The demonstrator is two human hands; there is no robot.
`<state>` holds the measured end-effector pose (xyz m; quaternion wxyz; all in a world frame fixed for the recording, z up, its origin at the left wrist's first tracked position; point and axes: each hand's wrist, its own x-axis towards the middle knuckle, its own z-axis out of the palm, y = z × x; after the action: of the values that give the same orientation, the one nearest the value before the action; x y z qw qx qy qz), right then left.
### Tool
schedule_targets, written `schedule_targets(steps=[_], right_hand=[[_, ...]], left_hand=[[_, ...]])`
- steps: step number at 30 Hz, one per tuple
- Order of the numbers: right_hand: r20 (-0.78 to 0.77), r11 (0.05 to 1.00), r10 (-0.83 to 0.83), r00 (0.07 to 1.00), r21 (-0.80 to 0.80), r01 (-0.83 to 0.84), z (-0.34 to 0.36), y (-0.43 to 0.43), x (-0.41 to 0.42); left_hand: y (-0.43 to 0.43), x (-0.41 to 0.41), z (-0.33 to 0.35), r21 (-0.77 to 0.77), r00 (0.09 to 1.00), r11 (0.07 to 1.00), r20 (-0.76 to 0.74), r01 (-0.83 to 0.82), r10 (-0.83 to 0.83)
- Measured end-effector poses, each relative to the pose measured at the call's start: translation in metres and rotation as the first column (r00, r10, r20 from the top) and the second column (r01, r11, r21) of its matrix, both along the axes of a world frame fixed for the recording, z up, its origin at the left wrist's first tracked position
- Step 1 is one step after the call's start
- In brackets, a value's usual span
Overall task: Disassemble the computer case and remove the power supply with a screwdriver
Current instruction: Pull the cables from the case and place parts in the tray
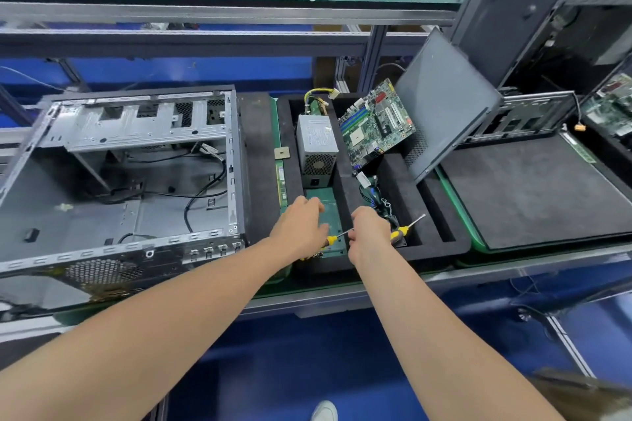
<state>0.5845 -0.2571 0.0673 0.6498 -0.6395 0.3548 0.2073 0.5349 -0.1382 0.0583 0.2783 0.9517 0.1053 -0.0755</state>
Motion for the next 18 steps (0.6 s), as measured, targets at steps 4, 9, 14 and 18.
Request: schedule_targets(steps=[4,9,14,18], right_hand=[[0.245,0.999,0.052,0.968,-0.019,-0.049,0.031,0.028,0.001],[0.59,0.951,0.295,0.752,-0.104,-0.292,0.082,0.092,-0.018],[0.641,0.637,0.738,0.212,-0.557,-0.533,0.106,0.172,-0.05],[0.178,0.038,0.973,-0.148,-0.754,-0.656,0.103,0.234,-0.063]], left_hand=[[0.013,0.008,0.057,-0.168,0.98,0.986,0.193,-0.012,0.045],[0.083,-0.014,0.117,-0.294,0.914,0.94,0.305,-0.176,0.266],[0.192,-0.071,0.115,-0.33,0.919,0.881,0.087,-0.338,0.385],[0.259,-0.113,0.085,-0.135,0.946,0.96,-0.251,-0.244,0.204]])
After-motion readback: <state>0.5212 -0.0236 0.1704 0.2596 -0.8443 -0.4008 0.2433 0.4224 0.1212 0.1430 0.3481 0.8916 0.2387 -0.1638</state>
